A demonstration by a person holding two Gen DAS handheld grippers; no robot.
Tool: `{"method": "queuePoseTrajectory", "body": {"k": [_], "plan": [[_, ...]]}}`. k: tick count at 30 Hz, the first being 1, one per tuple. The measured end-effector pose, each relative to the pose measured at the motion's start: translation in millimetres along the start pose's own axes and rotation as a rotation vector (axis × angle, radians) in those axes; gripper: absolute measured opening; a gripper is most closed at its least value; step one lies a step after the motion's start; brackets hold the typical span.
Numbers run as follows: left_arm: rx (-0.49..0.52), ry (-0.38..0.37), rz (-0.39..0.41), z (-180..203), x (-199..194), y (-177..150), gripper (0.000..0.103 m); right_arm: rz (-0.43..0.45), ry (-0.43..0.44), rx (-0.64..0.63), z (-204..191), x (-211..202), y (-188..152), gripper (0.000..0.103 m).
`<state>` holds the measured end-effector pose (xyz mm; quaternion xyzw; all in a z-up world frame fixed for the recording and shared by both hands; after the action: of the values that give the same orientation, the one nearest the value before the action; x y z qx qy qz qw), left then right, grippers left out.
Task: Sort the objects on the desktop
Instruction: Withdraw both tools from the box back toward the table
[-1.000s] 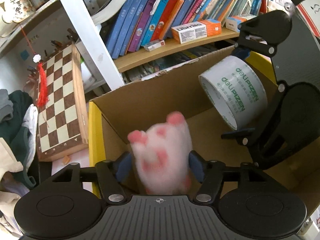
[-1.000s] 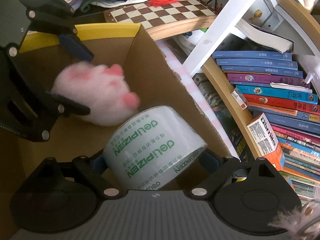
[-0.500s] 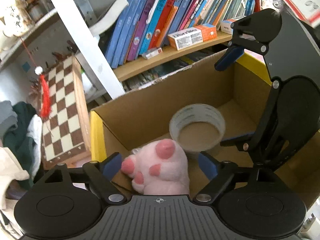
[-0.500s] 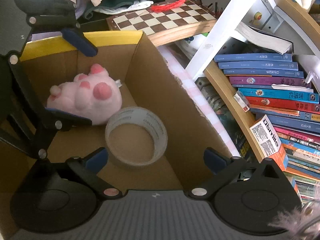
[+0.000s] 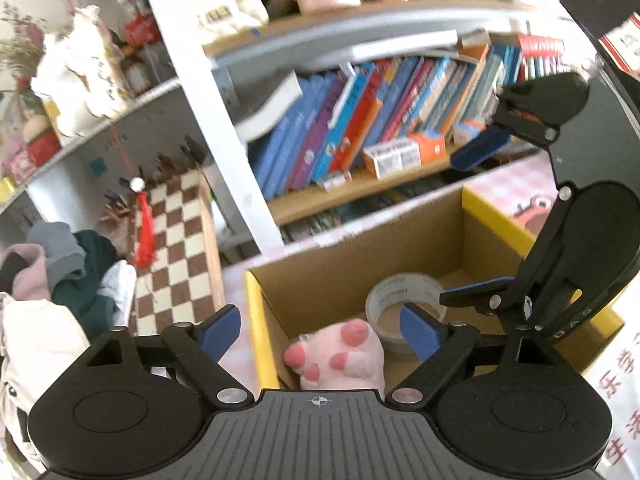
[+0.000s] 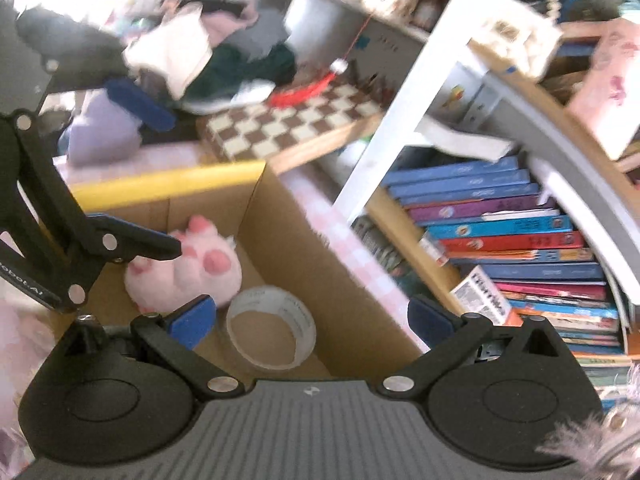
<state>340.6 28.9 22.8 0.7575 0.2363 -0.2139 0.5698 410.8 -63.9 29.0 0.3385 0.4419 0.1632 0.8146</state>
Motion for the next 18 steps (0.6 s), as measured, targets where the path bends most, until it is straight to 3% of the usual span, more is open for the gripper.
{"method": "queuePoseTrajectory", "body": {"k": [10, 18], "plan": [[-0.13, 0.009, 0.137, -18.1, -74.3, -9.9, 0.095, 0.19, -0.104, 0.204, -10.7, -77.9, 5.5, 0.103], [-0.191, -0.005, 0.156, -26.9, -106.5, -35.6, 0.095, 0.238, -0.215, 0.31, -29.6, -123.8, -5.9, 0.103]]}}
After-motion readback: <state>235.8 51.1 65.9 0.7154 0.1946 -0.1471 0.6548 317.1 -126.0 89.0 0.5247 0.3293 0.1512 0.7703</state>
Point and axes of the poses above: each gripper's, at about its wrist camera, not at the fingertips, and x roughly the way its jaws point, z to its right, y to its top, the point moved 6 cm from there along x, roughly the way its jaws point, and after that the axes turned 1 degree about -y, right-handed, at the moved point
